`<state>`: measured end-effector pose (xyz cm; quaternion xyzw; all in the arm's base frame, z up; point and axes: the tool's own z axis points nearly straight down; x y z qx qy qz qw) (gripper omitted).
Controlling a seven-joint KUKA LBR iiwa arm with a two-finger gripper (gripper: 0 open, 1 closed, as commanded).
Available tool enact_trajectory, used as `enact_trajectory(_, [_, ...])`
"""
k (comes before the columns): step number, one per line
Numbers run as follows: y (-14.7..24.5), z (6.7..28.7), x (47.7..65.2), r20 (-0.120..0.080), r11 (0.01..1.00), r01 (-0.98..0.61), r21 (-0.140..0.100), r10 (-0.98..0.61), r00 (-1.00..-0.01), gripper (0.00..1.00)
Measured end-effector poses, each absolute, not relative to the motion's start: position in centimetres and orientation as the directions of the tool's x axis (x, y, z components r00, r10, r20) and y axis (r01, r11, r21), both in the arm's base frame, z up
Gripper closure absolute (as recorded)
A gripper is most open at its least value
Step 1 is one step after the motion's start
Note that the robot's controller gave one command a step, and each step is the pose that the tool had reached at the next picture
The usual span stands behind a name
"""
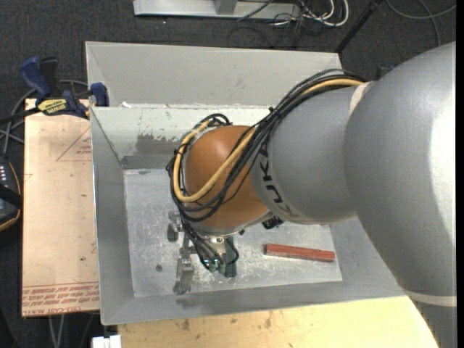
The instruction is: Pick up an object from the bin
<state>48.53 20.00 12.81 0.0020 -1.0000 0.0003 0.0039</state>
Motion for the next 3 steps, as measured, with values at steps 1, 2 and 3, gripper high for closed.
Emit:
enact_trajectory(1, [9.3,9.3,50.9,0.002,0.978,-0.208,-0.002,-0.208,-0.978,0.00])
enact_trajectory(2, [1.5,9.0,57.0,-0.007,0.984,-0.178,-0.004,-0.178,-0.984,0.00])
enact_trajectory(3, [-5.7,12.5,64.1,-0.010,0.991,-0.135,-0.005,-0.135,-0.991,0.00])
